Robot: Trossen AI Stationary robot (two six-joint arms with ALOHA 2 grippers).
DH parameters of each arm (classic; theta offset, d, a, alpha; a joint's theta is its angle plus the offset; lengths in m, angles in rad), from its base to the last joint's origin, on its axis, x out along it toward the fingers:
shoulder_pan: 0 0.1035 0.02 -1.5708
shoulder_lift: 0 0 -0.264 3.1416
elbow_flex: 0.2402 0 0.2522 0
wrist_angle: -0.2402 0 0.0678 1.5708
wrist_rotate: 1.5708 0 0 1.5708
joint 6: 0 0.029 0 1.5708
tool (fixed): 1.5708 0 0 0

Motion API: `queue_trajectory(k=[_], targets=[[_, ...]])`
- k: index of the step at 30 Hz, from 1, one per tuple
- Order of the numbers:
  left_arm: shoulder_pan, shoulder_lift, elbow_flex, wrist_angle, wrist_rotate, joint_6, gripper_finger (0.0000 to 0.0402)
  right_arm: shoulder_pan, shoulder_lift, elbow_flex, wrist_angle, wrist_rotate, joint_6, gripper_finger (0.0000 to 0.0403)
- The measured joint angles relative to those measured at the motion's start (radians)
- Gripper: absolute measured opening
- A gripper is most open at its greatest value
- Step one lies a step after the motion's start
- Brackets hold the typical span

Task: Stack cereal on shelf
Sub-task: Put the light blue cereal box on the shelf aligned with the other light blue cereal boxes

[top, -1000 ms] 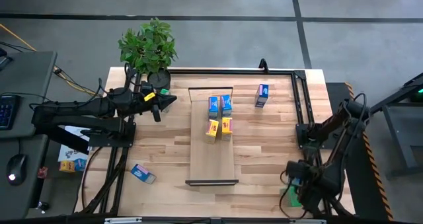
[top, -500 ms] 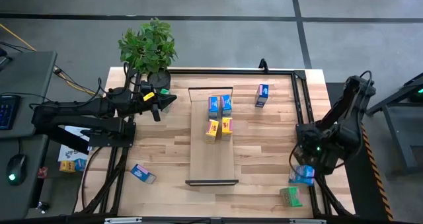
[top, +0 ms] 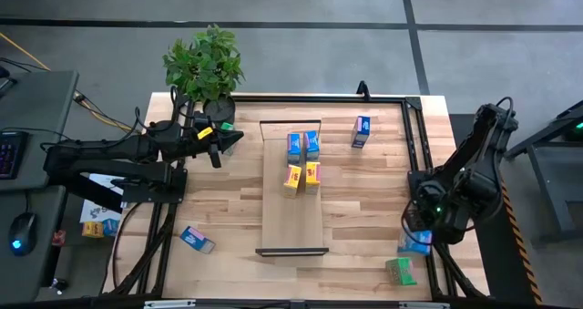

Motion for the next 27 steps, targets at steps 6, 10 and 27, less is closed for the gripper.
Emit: queue_trajectory(k=[6, 10, 27], targets=[[0.000, 0.000, 0.000, 0.000, 0.003, -0.001, 0.0000, -0.004, 0.041, 0.000, 0.050, -0.058, 0.003, 0.0320], [0.000, 0.000, 0.000, 0.000, 0.009, -0.001, 0.0000, -0.003, 0.088, 0.000, 0.044, -0.075, 0.021, 0.0335], [0.000, 0.000, 0.000, 0.000, 0.011, -0.035, 0.0000, -0.032, 0.234, -0.035, 0.042, -0.166, 0.071, 0.0335]])
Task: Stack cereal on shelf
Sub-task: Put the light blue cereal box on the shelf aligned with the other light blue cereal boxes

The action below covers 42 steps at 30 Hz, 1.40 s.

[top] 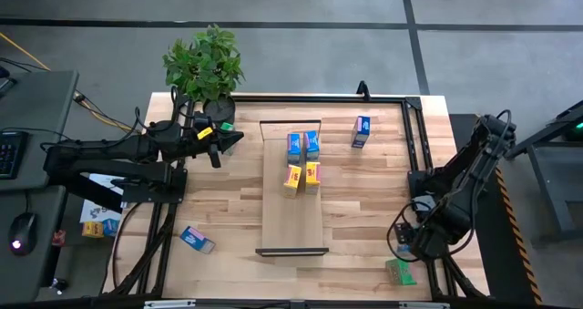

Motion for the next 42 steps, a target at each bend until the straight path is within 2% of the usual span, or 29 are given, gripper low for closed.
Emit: queue_trajectory(k=[7, 18, 24, 27, 32, 37, 39, 42], targets=[[0.000, 0.000, 0.000, 0.000, 0.000, 0.000, 0.0000, 0.000, 0.030, -0.005, 0.004, -0.004, 0.000, 0.0335], [0.000, 0.000, 0.000, 0.000, 0.000, -0.001, 0.0000, -0.050, 0.047, -0.156, 0.225, -0.002, -0.006, 0.0335], [0.000, 0.000, 0.000, 0.000, 0.000, -0.001, 0.0000, -0.057, 0.046, -0.171, 0.238, -0.007, -0.022, 0.0324], [0.000, 0.000, 0.000, 0.000, 0.000, -0.001, 0.0000, -0.057, 0.046, -0.169, 0.237, -0.023, -0.030, 0.0298], [0.000, 0.000, 0.000, 0.000, 0.000, -0.001, 0.0000, -0.056, 0.036, -0.169, 0.235, -0.043, -0.054, 0.0226], [0.000, 0.000, 0.000, 0.000, 0.000, -0.003, 0.0000, -0.056, -0.050, -0.164, 0.212, -0.018, -0.117, 0.0157], [0.000, 0.000, 0.000, 0.000, 0.000, -0.003, 0.0000, -0.056, -0.096, -0.134, 0.167, 0.020, -0.152, 0.0140], [0.000, 0.000, 0.000, 0.000, 0.000, -0.003, 0.0000, -0.056, -0.170, -0.038, 0.058, 0.134, -0.236, 0.0129]])
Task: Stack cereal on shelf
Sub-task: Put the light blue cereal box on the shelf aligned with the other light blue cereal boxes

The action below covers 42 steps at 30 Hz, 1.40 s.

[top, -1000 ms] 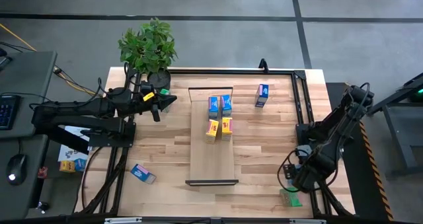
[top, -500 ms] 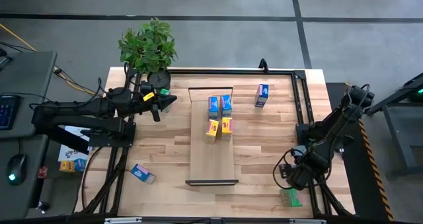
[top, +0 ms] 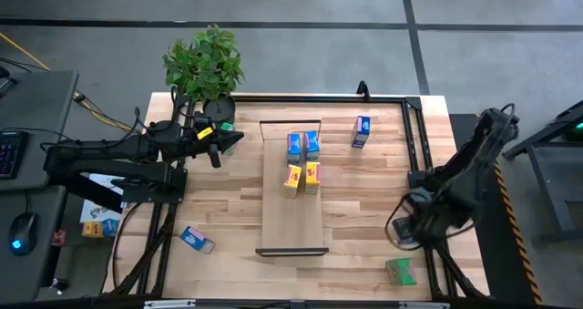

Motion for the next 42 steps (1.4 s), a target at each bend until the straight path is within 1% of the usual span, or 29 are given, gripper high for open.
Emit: queue_trajectory(k=[2, 3, 6, 8, 9, 10, 11, 13, 15, 17, 19, 22, 26, 29, 33, 35, 37, 42], targets=[[0.000, 0.000, 0.000, 0.000, 0.000, 0.000, 0.0000, -0.003, -0.046, 0.085, -0.052, 0.123, -0.050, 0.0129], [0.000, 0.000, 0.000, 0.000, 0.000, 0.000, 0.0000, -0.004, -0.066, 0.130, -0.065, 0.205, -0.070, 0.0130], [0.000, 0.000, 0.000, 0.000, 0.000, 0.000, 0.0000, -0.030, -0.109, 0.255, -0.068, 0.508, -0.152, 0.0134], [0.000, 0.000, 0.000, 0.001, 0.000, 0.000, 0.0000, -0.073, -0.110, 0.325, -0.055, 0.683, -0.265, 0.0135], [0.000, 0.000, 0.000, 0.004, 0.000, 0.000, 0.0000, -0.105, -0.102, 0.353, -0.035, 0.743, -0.351, 0.0135], [0.000, 0.000, 0.000, 0.015, 0.000, 0.000, 0.0000, -0.146, -0.090, 0.379, -0.016, 0.781, -0.442, 0.0135], [0.000, 0.000, 0.000, 0.030, 0.000, 0.001, 0.0000, -0.193, -0.074, 0.401, 0.004, 0.795, -0.533, 0.0135], [0.000, 0.000, 0.000, 0.078, 0.000, 0.000, 0.0000, -0.296, -0.036, 0.434, 0.062, 0.776, -0.733, 0.0135], [0.000, 0.000, 0.000, 0.153, 0.000, 0.001, 0.0003, -0.394, 0.009, 0.457, 0.138, 0.715, -0.927, 0.0135], [0.000, 0.005, 0.012, 0.204, 0.011, 0.002, 0.0014, -0.471, 0.051, 0.475, 0.215, 0.670, -1.097, 0.0135], [0.000, 0.021, 0.051, 0.209, 0.037, 0.002, 0.0034, -0.533, 0.088, 0.495, 0.291, 0.634, -1.232, 0.0135], [-0.003, 0.077, 0.136, 0.196, 0.096, 0.003, 0.0081, -0.609, 0.145, 0.515, 0.354, 0.559, -1.384, 0.0135], [-0.021, 0.194, 0.261, 0.186, 0.184, 0.057, 0.0161, -0.684, 0.193, 0.543, 0.402, 0.462, -1.486, 0.0136], [-0.029, 0.285, 0.358, 0.135, 0.224, 0.091, 0.0217, -0.720, 0.219, 0.550, 0.426, 0.392, -1.539, 0.0136], [-0.009, 0.408, 0.499, -0.034, 0.270, 0.112, 0.0274, -0.749, 0.235, 0.555, 0.445, 0.289, -1.591, 0.0136], [0.010, 0.471, 0.579, -0.135, 0.322, 0.104, 0.0291, -0.755, 0.246, 0.555, 0.447, 0.242, -1.612, 0.0136], [0.026, 0.533, 0.653, -0.218, 0.383, 0.102, 0.0299, -0.755, 0.254, 0.555, 0.446, 0.205, -1.632, 0.0136], [0.045, 0.676, 0.802, -0.362, 0.546, 0.146, 0.0302, -0.755, 0.280, 0.555, 0.446, 0.136, -1.663, 0.0136]])
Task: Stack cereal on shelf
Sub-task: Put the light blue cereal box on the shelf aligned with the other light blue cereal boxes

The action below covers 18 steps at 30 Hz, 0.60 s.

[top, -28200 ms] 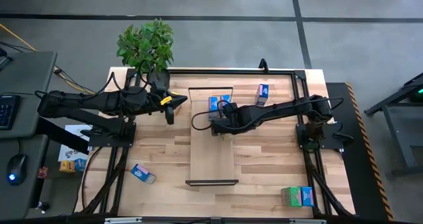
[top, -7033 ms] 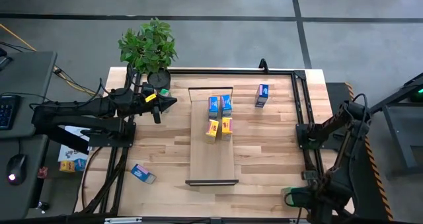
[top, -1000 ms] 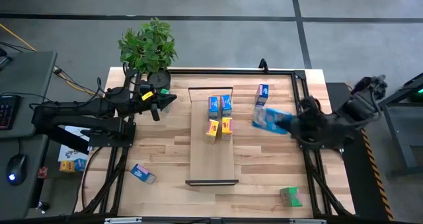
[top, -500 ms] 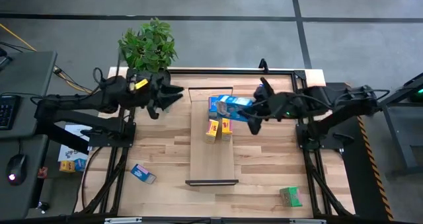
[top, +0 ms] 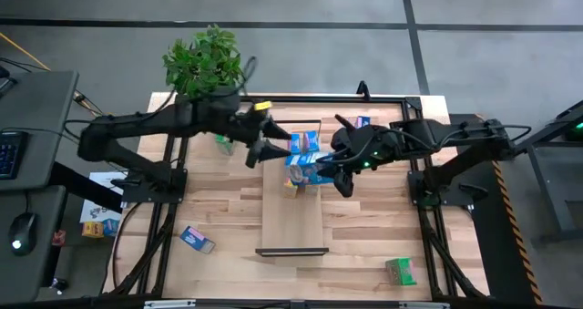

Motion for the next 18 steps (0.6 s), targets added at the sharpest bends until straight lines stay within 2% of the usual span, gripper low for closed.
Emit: queue_trajectory(k=[3, 7, 13, 18], targets=[[0.001, 0.064, 0.064, -0.058, 0.071, 0.024, 0.0302, 0.000, 0.012, 0.000, 0.002, -0.017, -0.019, 0.0136], [0.000, 0.127, 0.116, -0.139, 0.073, 0.065, 0.0302, 0.000, 0.030, 0.000, 0.011, -0.047, -0.035, 0.0136], [0.000, 0.164, 0.123, -0.148, 0.183, 0.057, 0.0302, -0.017, 0.038, 0.000, 0.014, -0.044, -0.066, 0.0136], [-0.016, 0.182, 0.124, -0.153, 0.180, 0.063, 0.0302, -0.050, 0.044, 0.000, 0.030, -0.065, -0.066, 0.0136]])
